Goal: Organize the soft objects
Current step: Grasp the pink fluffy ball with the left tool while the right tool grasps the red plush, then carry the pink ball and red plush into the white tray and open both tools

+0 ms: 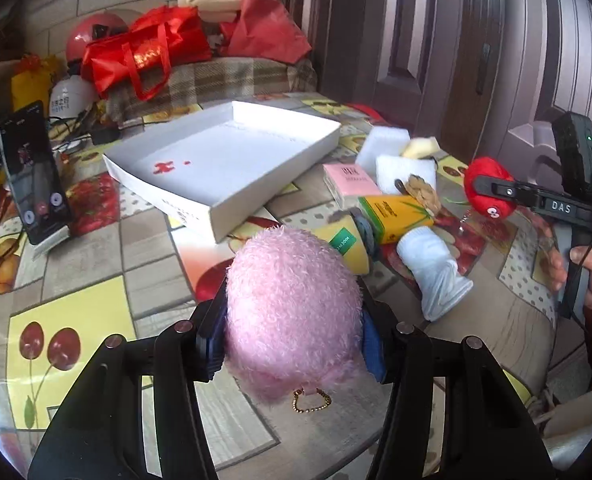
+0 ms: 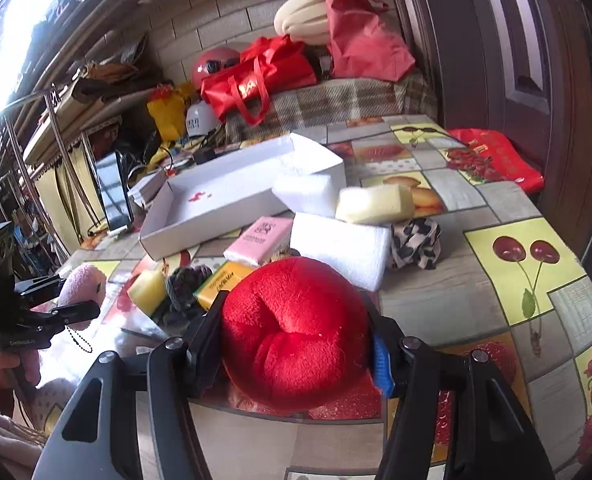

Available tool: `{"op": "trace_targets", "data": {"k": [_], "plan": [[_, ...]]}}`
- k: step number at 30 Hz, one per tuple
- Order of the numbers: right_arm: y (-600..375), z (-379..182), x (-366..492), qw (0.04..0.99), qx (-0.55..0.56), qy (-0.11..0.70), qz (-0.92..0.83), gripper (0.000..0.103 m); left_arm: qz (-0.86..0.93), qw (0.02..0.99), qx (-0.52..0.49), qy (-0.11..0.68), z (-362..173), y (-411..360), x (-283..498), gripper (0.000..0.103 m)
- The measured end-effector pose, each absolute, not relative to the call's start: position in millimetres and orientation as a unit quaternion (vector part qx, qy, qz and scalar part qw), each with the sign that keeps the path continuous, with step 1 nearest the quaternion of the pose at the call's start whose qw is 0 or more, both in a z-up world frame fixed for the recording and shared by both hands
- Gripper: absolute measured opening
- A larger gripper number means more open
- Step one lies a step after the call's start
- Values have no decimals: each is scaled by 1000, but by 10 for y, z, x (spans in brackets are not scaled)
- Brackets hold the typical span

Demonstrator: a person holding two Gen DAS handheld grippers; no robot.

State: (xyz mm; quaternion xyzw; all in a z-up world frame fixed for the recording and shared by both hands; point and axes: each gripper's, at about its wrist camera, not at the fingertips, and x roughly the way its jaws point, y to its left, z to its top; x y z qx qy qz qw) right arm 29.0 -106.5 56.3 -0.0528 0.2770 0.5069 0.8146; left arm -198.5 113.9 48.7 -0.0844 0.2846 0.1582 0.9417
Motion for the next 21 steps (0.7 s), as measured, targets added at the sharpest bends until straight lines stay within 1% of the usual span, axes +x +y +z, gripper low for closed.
{"op": "trace_targets", "data": {"k": [4, 7, 11, 16, 21], "plan": [[-1089, 772, 106, 828, -5, 212, 518, 61, 305, 929, -63, 198, 562, 1365, -2265, 54], [-897, 737, -47, 832, -8, 190, 521, 61, 352, 914, -96, 175, 550, 1560, -2430, 54], [-497, 613, -147, 811, -22, 212, 545, 61, 382, 907, -93, 147, 561, 1641, -2558, 55], [-27, 617, -319, 778, -8, 215, 590, 61, 391, 899, -118, 156, 509, 1811, -2545, 55], [495, 484, -510, 751, -11, 243, 614, 61, 400, 898, -104, 150, 503, 1838, -2409, 55]]}}
